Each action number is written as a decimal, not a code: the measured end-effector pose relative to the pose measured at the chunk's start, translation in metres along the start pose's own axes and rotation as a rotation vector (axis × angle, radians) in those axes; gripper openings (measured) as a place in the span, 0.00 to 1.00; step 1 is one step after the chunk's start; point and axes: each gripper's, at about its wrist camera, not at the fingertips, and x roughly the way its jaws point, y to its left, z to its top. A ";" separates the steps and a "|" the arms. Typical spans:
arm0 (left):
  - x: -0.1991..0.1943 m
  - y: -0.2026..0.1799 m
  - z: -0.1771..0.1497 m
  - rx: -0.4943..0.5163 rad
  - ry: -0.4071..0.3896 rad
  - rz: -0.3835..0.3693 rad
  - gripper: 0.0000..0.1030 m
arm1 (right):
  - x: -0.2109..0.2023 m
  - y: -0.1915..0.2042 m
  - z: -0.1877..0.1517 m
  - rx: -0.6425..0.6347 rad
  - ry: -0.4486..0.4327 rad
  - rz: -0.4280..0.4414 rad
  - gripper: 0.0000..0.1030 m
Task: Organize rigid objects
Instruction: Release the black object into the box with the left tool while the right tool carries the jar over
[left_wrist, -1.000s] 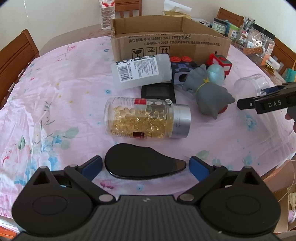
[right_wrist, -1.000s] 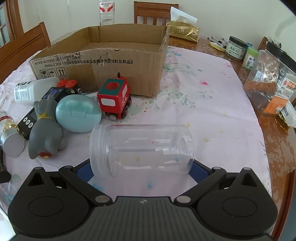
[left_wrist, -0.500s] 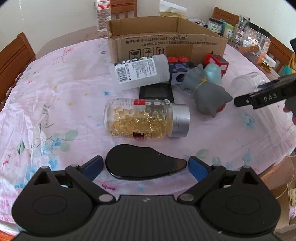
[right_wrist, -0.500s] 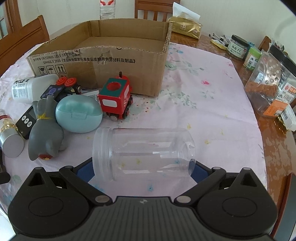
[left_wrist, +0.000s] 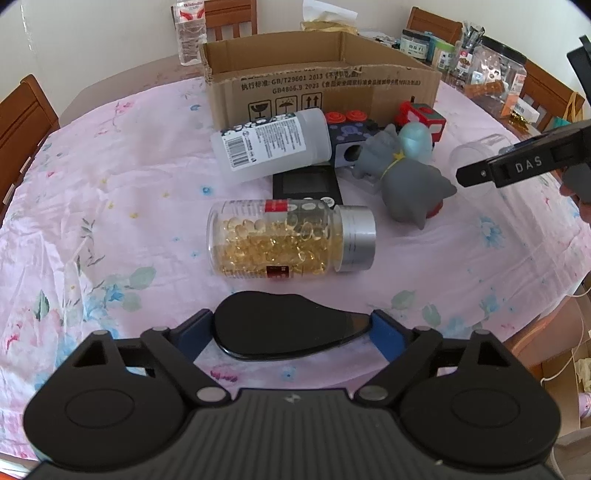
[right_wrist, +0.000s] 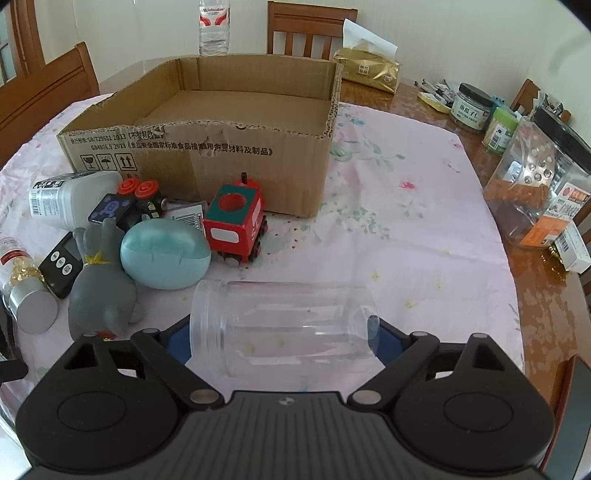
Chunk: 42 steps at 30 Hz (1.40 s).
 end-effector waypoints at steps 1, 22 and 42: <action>0.000 0.001 0.001 -0.003 0.008 -0.001 0.87 | -0.001 0.000 0.001 0.003 0.000 -0.001 0.92; -0.047 0.025 0.151 0.041 -0.147 -0.005 0.87 | -0.064 -0.001 0.070 -0.047 -0.139 0.095 0.92; 0.072 0.048 0.286 0.009 -0.195 0.021 0.96 | -0.014 -0.009 0.158 -0.014 -0.127 0.075 0.92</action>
